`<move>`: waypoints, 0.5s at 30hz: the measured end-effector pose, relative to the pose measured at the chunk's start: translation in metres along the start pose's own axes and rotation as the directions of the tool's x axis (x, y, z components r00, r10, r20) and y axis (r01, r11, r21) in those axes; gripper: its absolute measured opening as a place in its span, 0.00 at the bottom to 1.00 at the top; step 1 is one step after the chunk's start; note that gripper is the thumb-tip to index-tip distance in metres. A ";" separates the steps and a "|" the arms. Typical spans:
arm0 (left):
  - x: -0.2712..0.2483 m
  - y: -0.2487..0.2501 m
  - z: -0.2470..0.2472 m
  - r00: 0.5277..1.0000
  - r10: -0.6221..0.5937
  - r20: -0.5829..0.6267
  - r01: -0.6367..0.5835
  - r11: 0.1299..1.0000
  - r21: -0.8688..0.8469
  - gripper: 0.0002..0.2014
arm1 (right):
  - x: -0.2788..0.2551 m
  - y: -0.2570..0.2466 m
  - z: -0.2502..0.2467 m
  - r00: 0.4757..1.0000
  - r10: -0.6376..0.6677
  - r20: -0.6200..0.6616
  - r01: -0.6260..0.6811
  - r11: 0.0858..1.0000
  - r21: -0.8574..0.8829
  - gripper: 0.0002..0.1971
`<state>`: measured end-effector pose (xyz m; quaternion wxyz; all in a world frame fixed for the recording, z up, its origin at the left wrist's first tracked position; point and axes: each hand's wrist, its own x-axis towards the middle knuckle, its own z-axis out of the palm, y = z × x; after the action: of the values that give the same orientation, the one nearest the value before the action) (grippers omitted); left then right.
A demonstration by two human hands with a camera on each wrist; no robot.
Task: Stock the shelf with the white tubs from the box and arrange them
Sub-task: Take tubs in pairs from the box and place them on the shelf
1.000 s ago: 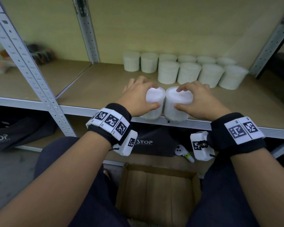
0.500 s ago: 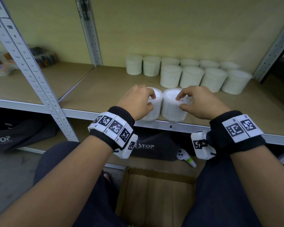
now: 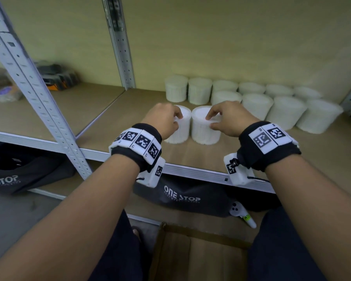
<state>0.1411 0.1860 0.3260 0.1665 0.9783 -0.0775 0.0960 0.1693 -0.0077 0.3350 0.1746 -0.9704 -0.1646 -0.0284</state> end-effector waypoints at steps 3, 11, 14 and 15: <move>0.021 -0.011 0.001 1.000 -0.013 0.001 0.013 1.000 0.012 0.15 | 0.024 -0.004 0.006 1.000 0.004 -0.018 -0.003 1.000 0.004 0.13; 0.067 -0.035 0.008 0.998 -0.062 -0.014 0.062 0.998 -0.034 0.16 | 0.074 0.000 0.011 1.000 0.004 0.002 -0.004 0.999 0.048 0.13; 0.083 -0.040 0.011 0.997 -0.071 -0.013 0.070 0.997 -0.036 0.16 | 0.088 0.002 0.014 1.000 0.006 0.000 -0.006 0.999 0.046 0.14; 0.088 -0.041 0.011 0.997 -0.075 -0.008 0.075 0.996 -0.040 0.16 | 0.093 0.003 0.015 1.000 0.006 -0.005 -0.005 0.999 0.045 0.14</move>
<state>0.2358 0.2097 0.3217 0.1899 0.9765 -0.0419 0.0926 0.2580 0.0237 0.3305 0.1966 -0.9666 -0.1622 -0.0265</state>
